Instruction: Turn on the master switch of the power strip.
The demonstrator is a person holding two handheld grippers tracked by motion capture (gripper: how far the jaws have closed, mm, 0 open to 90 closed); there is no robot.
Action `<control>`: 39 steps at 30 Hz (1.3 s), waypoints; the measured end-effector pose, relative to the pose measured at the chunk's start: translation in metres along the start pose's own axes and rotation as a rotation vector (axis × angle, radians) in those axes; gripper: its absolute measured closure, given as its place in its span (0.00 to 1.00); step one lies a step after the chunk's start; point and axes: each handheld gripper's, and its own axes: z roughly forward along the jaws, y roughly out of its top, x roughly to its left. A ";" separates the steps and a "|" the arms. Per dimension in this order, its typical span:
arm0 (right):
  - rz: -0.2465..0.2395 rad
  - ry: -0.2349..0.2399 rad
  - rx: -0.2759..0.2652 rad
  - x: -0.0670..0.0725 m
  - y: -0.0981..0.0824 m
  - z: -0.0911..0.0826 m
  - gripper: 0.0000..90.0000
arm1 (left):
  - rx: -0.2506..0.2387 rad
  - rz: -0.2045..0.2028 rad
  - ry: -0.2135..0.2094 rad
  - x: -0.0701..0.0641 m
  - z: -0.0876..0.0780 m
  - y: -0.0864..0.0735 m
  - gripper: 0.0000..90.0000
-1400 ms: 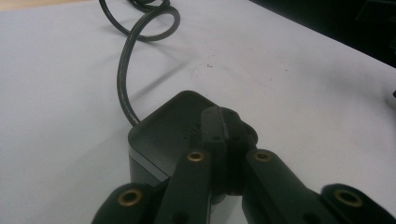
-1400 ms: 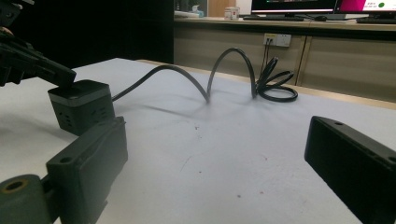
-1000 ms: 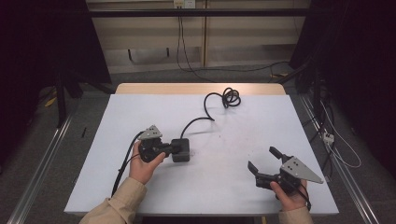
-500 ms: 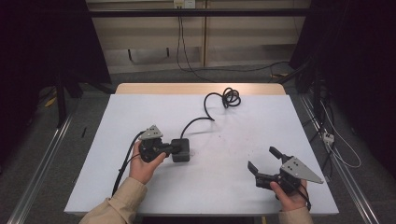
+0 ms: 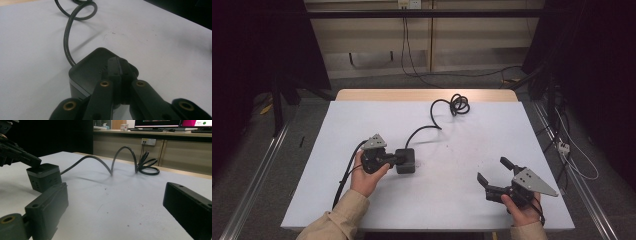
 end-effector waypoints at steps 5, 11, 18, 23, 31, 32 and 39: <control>-0.001 0.000 -0.002 0.000 0.000 0.000 0.06 | 0.003 0.001 0.004 0.000 0.000 0.000 1.00; -0.001 0.000 -0.002 0.000 0.000 0.000 0.06 | 0.008 0.012 0.011 -0.001 0.000 0.001 1.00; 0.000 0.001 0.000 0.000 0.000 0.000 0.06 | 0.006 0.004 0.008 -0.001 0.000 0.000 1.00; 0.000 0.002 0.000 0.000 0.000 0.000 0.06 | 0.013 0.013 0.016 -0.002 0.000 0.001 1.00; -0.003 0.003 0.000 0.001 0.001 0.000 0.06 | 0.026 0.017 0.026 -0.004 0.001 0.002 1.00; -0.002 0.003 -0.001 0.001 0.001 0.000 0.06 | 0.026 0.016 0.027 -0.004 0.001 0.002 1.00; -0.002 0.004 0.002 0.001 0.000 0.001 0.06 | 0.025 0.014 0.028 -0.004 0.001 0.002 1.00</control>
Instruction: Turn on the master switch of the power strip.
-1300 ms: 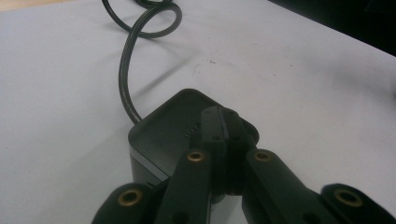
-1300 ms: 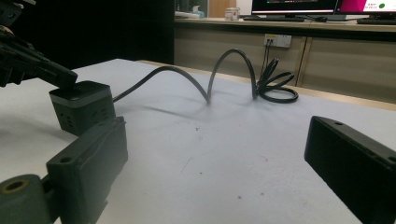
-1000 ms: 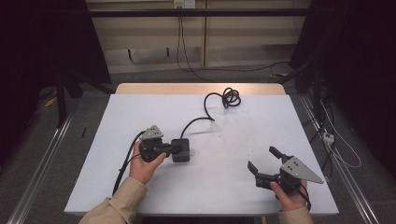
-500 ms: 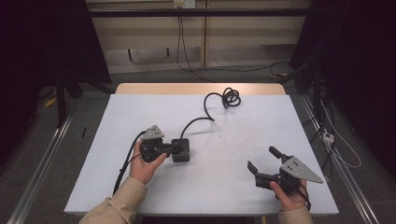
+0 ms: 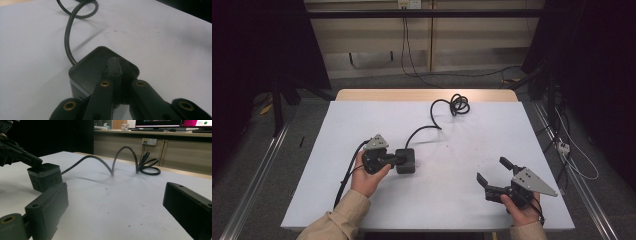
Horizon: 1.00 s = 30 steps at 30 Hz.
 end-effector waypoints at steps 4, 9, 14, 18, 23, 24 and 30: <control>-0.002 0.001 0.000 0.000 0.000 0.000 0.06 | -0.001 -0.002 0.000 0.000 0.000 0.000 1.00; -0.003 0.001 0.002 0.000 -0.001 0.001 0.06 | -0.005 0.006 0.007 -0.001 0.000 -0.001 1.00; -0.003 0.005 0.003 0.000 0.000 0.002 0.06 | -0.010 0.001 0.011 -0.001 0.000 -0.001 1.00; -0.008 0.008 0.006 0.000 0.000 0.003 0.06 | -0.012 -0.005 0.010 -0.001 0.000 -0.001 1.00; -0.003 0.005 0.006 0.000 -0.001 0.002 0.06 | -0.021 -0.016 0.004 -0.001 0.000 -0.002 1.00; -0.002 0.003 0.006 -0.001 -0.001 0.002 0.06 | -0.019 -0.019 0.002 -0.001 0.000 -0.002 1.00; -0.005 0.003 0.006 0.000 -0.001 0.002 0.06 | -0.023 -0.028 -0.007 0.001 -0.001 -0.002 1.00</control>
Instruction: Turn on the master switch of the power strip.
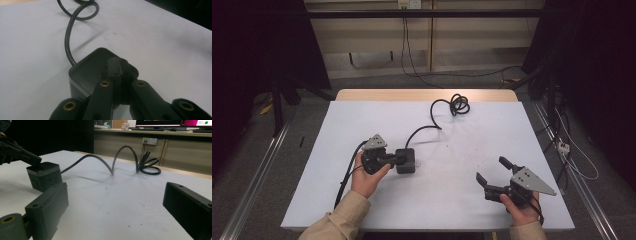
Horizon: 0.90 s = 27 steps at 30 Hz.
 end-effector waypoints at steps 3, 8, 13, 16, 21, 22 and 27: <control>0.000 -0.002 -0.001 0.000 0.000 0.000 0.06 | -0.011 -0.020 -0.010 0.001 0.001 -0.001 1.00; 0.000 -0.006 -0.002 -0.002 0.000 -0.001 0.06 | -0.022 -0.032 -0.008 0.000 0.003 0.000 0.95; -0.001 -0.004 -0.004 -0.002 0.000 -0.001 0.06 | -0.024 -0.060 0.003 -0.001 0.002 0.001 0.79; -0.002 -0.002 -0.003 -0.002 0.000 -0.001 0.06 | -0.014 -0.047 0.008 -0.002 0.000 0.002 0.72; -0.001 -0.003 -0.001 -0.001 0.000 0.000 0.06 | -0.021 -0.054 0.003 -0.002 -0.003 0.003 0.61; -0.002 -0.003 0.000 -0.001 0.000 0.000 0.06 | -0.018 -0.056 0.006 -0.002 -0.004 0.004 0.56; -0.002 -0.007 0.000 -0.001 0.000 -0.001 0.06 | -0.021 -0.050 0.009 -0.003 -0.008 0.004 0.40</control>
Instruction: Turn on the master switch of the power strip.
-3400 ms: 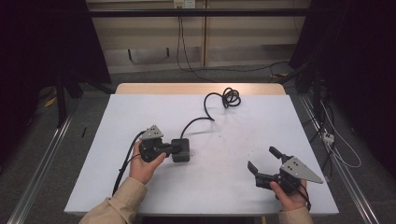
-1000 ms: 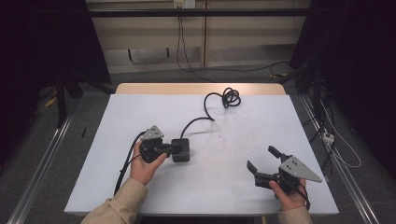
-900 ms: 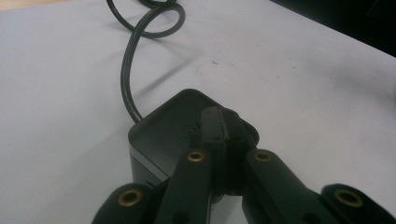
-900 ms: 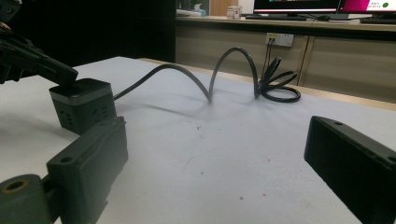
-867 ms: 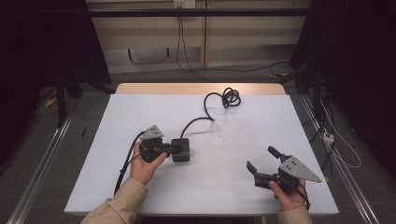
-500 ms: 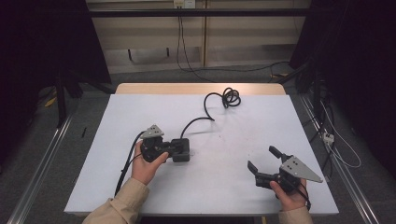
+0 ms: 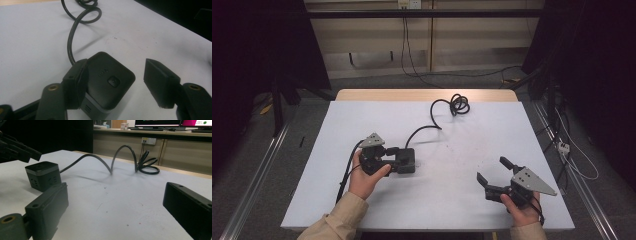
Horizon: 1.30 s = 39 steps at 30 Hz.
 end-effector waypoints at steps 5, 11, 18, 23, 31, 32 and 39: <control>-0.001 0.003 0.000 0.001 0.001 0.000 0.06 | -0.003 0.014 0.016 -0.002 -0.006 0.000 0.26; -0.004 0.005 0.001 0.001 0.001 0.000 0.06 | -0.019 0.010 0.018 0.000 -0.015 -0.003 0.19; -0.007 0.000 0.002 0.001 0.000 -0.003 0.06 | -0.023 0.011 0.015 0.004 -0.023 -0.004 0.15; -0.005 -0.006 0.004 0.000 -0.001 -0.006 0.06 | -0.025 0.019 0.000 0.004 -0.025 -0.006 0.14; -0.002 -0.013 0.004 -0.001 -0.001 -0.009 0.06 | -0.019 0.029 -0.009 0.005 -0.031 -0.013 0.12; -0.002 -0.013 0.004 -0.001 -0.001 -0.009 0.06 | -0.017 0.033 -0.006 0.005 -0.033 -0.013 0.12; -0.006 -0.009 0.005 0.000 -0.001 -0.008 0.06 | -0.022 0.029 0.000 0.008 -0.042 -0.020 0.11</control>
